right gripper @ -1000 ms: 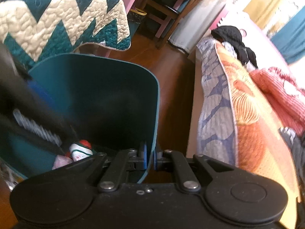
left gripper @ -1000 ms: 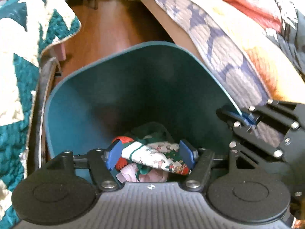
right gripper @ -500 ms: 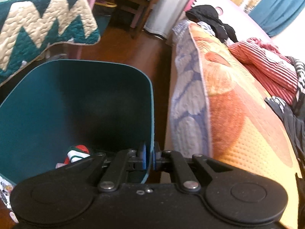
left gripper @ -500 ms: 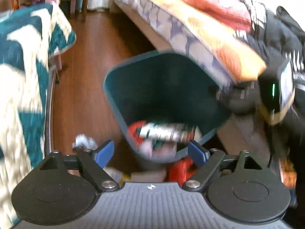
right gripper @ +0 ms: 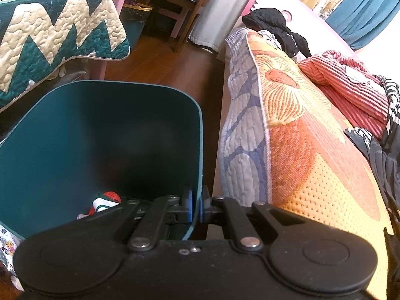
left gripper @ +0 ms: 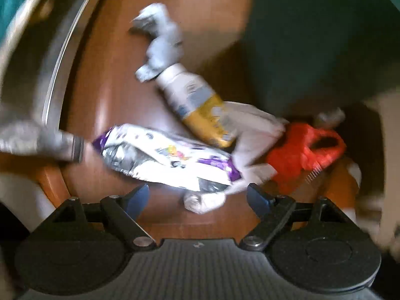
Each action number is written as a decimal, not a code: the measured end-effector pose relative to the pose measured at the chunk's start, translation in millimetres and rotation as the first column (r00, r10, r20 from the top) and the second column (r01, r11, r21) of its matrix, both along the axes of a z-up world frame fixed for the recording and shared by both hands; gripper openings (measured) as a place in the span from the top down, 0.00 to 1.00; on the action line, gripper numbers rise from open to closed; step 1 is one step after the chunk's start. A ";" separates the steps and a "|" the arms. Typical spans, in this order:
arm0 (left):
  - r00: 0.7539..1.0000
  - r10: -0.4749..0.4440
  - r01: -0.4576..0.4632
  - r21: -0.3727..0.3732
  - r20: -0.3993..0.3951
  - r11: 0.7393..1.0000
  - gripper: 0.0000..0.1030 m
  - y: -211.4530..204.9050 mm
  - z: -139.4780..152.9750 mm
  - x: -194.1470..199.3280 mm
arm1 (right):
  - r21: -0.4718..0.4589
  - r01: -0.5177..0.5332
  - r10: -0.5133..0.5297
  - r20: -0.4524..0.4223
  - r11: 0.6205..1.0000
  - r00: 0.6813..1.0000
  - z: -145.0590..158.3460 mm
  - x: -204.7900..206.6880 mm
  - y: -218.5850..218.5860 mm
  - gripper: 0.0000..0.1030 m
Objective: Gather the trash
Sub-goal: 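Lower the left gripper to the purple-and-silver snack wrapper and grasp it, then carry the snack wrapper into the wastebasket and open the left gripper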
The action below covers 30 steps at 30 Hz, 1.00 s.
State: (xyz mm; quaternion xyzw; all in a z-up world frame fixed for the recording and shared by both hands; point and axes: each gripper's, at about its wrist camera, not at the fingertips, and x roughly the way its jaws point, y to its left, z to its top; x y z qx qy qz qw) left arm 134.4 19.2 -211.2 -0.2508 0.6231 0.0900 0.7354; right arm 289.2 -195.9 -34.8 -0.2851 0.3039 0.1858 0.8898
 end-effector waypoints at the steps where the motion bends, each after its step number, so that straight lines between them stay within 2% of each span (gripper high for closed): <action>1: 0.999 0.045 -0.045 -0.014 -0.014 0.999 0.17 4.7 -9.9 -1.0 | -0.002 -0.001 0.001 0.001 1.000 1.000 0.0 -0.4 0.6 0.95; 3: 0.992 0.124 -0.125 -0.049 -0.035 0.991 0.17 10.2 -23.7 -6.8 | -0.003 -0.001 0.001 0.001 1.000 1.000 0.2 -0.4 1.3 0.95; 7: 0.952 0.300 -0.305 -0.113 -0.060 0.946 0.18 25.7 -42.7 -8.2 | -0.005 -0.005 0.005 0.004 1.000 1.000 -0.2 -0.5 1.1 0.95; 9: 0.941 0.329 -0.336 -0.109 -0.076 0.935 0.18 28.1 -50.3 -3.3 | -0.006 -0.005 0.005 0.004 1.000 1.000 -0.5 -0.9 1.4 0.95; 10: 0.937 0.339 -0.347 -0.105 -0.084 0.932 0.22 29.1 -54.5 -1.9 | -0.006 -0.004 0.004 0.004 1.000 1.000 -0.6 -1.1 1.5 0.95; 13: 0.935 0.337 -0.348 -0.100 -0.115 0.932 0.47 29.6 -66.1 1.3 | -0.004 -0.004 0.004 0.003 1.000 1.000 -1.0 -0.9 1.1 0.95; 15: 0.936 0.332 -0.344 -0.102 -0.120 0.934 0.53 28.7 -70.4 2.5 | -0.002 -0.001 0.001 0.001 1.000 1.000 -1.2 -0.8 0.8 0.95; 16: 0.935 0.332 -0.344 -0.095 -0.121 0.934 0.59 29.0 -71.5 2.6 | -0.003 0.000 0.000 0.001 1.000 1.000 -1.5 -0.9 0.7 0.95; 17: 0.936 0.333 -0.344 -0.094 -0.115 0.934 0.71 29.7 -71.7 2.6 | -0.003 0.001 -0.001 0.001 1.000 1.000 -1.7 -0.8 0.9 0.95; 20: 0.947 0.307 -0.316 -0.096 -0.094 0.944 0.89 29.2 -68.2 4.8 | -0.005 0.001 -0.001 0.002 1.000 1.000 -1.9 -0.3 1.7 0.95; 23: 0.961 0.270 -0.274 -0.069 -0.055 0.959 0.96 26.3 -60.9 7.1 | -0.007 -0.001 0.001 0.004 1.000 1.000 -2.3 -0.3 1.6 0.95; 30: 0.982 0.187 -0.186 -0.019 0.040 0.982 0.98 21.5 -21.8 2.9 | -0.005 0.000 0.000 0.006 1.000 1.000 -2.3 0.8 2.7 0.95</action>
